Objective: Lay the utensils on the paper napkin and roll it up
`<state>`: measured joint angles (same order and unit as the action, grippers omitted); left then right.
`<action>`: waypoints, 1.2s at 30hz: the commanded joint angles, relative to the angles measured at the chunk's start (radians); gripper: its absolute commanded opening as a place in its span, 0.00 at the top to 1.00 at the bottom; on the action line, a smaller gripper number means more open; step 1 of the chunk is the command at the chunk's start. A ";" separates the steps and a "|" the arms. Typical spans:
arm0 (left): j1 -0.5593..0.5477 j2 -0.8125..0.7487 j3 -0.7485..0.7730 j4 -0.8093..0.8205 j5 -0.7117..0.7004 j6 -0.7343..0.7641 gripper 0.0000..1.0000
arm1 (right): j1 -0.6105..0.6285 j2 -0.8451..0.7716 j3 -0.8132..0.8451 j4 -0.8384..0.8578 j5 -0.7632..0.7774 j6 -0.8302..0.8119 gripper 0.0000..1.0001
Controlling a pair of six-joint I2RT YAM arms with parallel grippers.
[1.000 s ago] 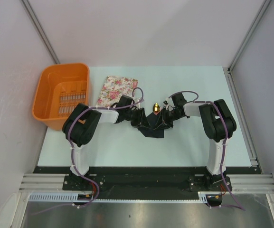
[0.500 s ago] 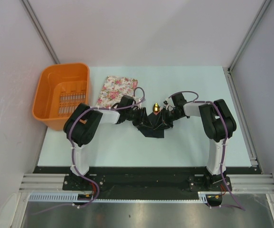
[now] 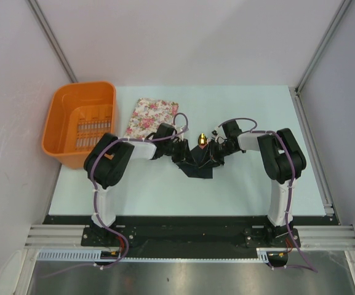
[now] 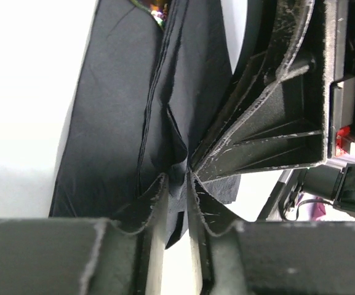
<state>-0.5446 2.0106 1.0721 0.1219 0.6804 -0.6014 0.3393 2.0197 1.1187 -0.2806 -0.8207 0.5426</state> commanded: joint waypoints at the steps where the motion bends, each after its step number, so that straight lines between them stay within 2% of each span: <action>1: -0.012 0.000 0.042 -0.030 -0.028 0.023 0.80 | 0.007 0.007 0.004 0.008 -0.008 0.000 0.82; 6: -0.017 -0.015 0.042 -0.045 -0.038 0.037 0.86 | 0.007 0.002 0.006 0.008 -0.012 0.000 0.82; 12: -0.017 -0.056 0.028 -0.062 -0.053 0.063 1.00 | 0.007 -0.035 0.010 0.007 -0.018 -0.004 0.80; 22: -0.017 -0.084 0.023 -0.100 -0.087 0.078 1.00 | -0.017 -0.107 0.006 0.023 -0.043 -0.007 0.78; 36: -0.005 -0.041 0.048 -0.142 -0.105 0.094 1.00 | -0.034 -0.047 0.000 0.046 -0.009 -0.016 0.81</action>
<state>-0.5552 1.9762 1.0832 0.0086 0.5865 -0.5388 0.2974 1.9522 1.1187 -0.2680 -0.8421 0.5407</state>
